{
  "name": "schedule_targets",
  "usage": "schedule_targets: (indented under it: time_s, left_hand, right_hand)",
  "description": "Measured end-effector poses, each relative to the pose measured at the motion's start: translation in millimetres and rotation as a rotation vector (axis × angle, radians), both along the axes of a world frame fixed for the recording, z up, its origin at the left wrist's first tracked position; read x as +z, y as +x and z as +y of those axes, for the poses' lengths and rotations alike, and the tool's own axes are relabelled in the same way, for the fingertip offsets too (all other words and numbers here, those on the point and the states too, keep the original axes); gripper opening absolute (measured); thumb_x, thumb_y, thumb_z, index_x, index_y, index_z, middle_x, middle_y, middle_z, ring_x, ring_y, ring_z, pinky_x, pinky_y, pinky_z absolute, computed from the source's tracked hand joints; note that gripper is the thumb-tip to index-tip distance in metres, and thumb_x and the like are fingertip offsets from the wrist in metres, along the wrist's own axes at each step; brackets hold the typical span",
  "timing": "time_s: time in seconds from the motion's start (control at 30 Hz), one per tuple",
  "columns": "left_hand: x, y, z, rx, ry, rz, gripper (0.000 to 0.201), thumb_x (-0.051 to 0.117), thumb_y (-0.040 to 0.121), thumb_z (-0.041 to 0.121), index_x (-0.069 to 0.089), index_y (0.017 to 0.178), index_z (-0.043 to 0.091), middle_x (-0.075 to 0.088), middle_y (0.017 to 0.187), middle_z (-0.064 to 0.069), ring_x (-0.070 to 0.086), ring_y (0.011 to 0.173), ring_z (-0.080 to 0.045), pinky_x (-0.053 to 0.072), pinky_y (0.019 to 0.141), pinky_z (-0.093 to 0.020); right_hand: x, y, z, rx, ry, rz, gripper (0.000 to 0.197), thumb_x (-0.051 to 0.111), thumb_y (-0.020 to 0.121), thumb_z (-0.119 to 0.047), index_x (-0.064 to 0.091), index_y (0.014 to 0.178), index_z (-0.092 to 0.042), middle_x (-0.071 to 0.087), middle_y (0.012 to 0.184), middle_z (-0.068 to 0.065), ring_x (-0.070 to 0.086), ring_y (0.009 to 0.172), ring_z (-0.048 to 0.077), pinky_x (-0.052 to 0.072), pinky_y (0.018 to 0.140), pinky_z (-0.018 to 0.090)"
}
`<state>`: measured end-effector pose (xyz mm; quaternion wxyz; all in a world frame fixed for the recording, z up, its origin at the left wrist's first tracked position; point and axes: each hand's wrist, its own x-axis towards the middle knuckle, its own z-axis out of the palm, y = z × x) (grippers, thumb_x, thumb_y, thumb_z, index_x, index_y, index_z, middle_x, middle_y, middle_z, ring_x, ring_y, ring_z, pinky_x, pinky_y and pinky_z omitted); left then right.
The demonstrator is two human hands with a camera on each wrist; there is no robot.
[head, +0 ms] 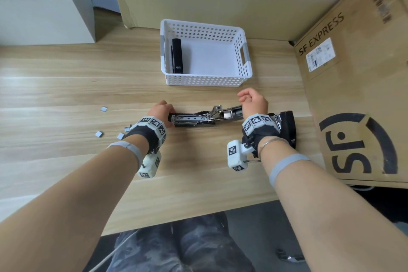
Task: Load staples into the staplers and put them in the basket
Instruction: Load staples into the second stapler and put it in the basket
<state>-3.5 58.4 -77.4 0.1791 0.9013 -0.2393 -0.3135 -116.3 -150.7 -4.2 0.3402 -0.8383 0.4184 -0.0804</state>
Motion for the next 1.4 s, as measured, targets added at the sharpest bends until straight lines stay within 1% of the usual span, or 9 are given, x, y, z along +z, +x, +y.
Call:
schedule_targets:
  time_s: [0.07, 0.17, 0.27, 0.43, 0.53, 0.63, 0.7, 0.93, 1.4]
  left_hand:
    - [0, 1, -1, 0.001, -0.002, 0.0, 0.046, 0.074, 0.072, 0.008, 0.059, 0.115, 0.006, 0.052, 0.12, -0.014, 0.056, 0.108, -0.031, 0.044, 0.095, -0.034]
    - [0, 1, 0, -0.001, -0.002, 0.002, 0.047, 0.075, 0.071, 0.009, 0.059, 0.115, 0.007, 0.052, 0.12, -0.014, 0.057, 0.108, -0.03, 0.045, 0.094, -0.034]
    - [-1, 2, 1, -0.013, -0.004, 0.012, 0.048, 0.074, 0.072, 0.009, 0.058, 0.117, 0.008, 0.051, 0.121, -0.014, 0.056, 0.108, -0.03, 0.045, 0.094, -0.033]
    - [9, 15, 13, -0.066, 0.006, 0.027, 0.049, 0.071, 0.076, 0.01, 0.053, 0.122, 0.013, 0.053, 0.121, -0.011, 0.059, 0.105, -0.027, 0.049, 0.091, -0.035]
    - [12, 26, 37, -0.053, 0.065, 0.008, 0.044, 0.071, 0.077, 0.011, 0.056, 0.118, 0.011, 0.056, 0.119, -0.012, 0.057, 0.106, -0.028, 0.047, 0.091, -0.034]
    - [13, 30, 62, -0.065, 0.16, 0.018, 0.044, 0.075, 0.073, 0.018, 0.059, 0.113, 0.01, 0.06, 0.116, -0.011, 0.057, 0.106, -0.03, 0.046, 0.09, -0.034]
    - [13, 30, 73, -0.075, 0.218, 0.017, 0.041, 0.076, 0.072, 0.019, 0.06, 0.11, 0.012, 0.06, 0.113, -0.011, 0.058, 0.104, -0.031, 0.047, 0.088, -0.035]
    - [4, 26, 91, -0.049, 0.197, -0.006, 0.025, 0.057, 0.078, 0.001, 0.064, 0.1, 0.009, 0.067, 0.105, -0.013, 0.062, 0.096, -0.032, 0.049, 0.082, -0.032]
    - [1, 18, 66, 0.076, -0.017, -0.082, 0.025, 0.05, 0.081, 0.001, 0.061, 0.103, 0.006, 0.068, 0.097, -0.015, 0.061, 0.094, -0.032, 0.048, 0.081, -0.034]
  right_hand:
    - [-7, -3, -8, -0.026, 0.003, 0.08, 0.037, 0.035, 0.091, 0.01, 0.067, 0.095, -0.008, 0.062, 0.087, 0.001, 0.061, 0.076, 0.016, 0.05, 0.064, 0.021]
    - [-13, -2, -13, -0.029, 0.043, 0.178, 0.042, 0.033, 0.087, 0.012, 0.068, 0.092, -0.01, 0.066, 0.094, 0.006, 0.064, 0.091, 0.026, 0.056, 0.081, 0.036]
    - [-8, 8, -9, -0.049, -0.025, 0.221, 0.043, 0.037, 0.087, 0.006, 0.064, 0.075, -0.025, 0.07, 0.103, 0.006, 0.064, 0.098, 0.029, 0.051, 0.078, 0.032]
    - [10, 46, 26, 0.068, -0.127, 0.094, 0.031, 0.047, 0.09, -0.001, 0.068, 0.087, -0.023, 0.068, 0.093, -0.007, 0.059, 0.105, 0.023, 0.049, 0.093, 0.04]
    - [17, 62, 55, 0.194, -0.138, 0.073, 0.03, 0.046, 0.092, -0.003, 0.071, 0.093, -0.019, 0.047, 0.072, -0.019, 0.053, 0.105, 0.022, 0.045, 0.095, 0.035]
    - [10, 71, 79, 0.304, -0.187, 0.124, 0.035, 0.041, 0.092, -0.004, 0.071, 0.091, -0.022, 0.069, 0.097, -0.007, 0.048, 0.115, 0.023, 0.04, 0.093, 0.033]
    - [2, 74, 91, 0.35, -0.159, 0.182, 0.035, 0.042, 0.091, -0.004, 0.07, 0.091, -0.024, 0.069, 0.109, -0.006, 0.044, 0.122, 0.023, 0.036, 0.096, 0.034]
    - [-18, 69, 110, 0.434, -0.15, 0.275, 0.037, 0.041, 0.092, -0.004, 0.07, 0.088, -0.025, 0.069, 0.107, -0.007, 0.044, 0.116, 0.023, 0.033, 0.091, 0.034]
    - [-33, 47, 109, 0.531, -0.083, 0.272, 0.04, 0.037, 0.09, 0.001, 0.073, 0.091, -0.018, 0.071, 0.105, -0.002, 0.047, 0.115, 0.024, 0.04, 0.091, 0.03]
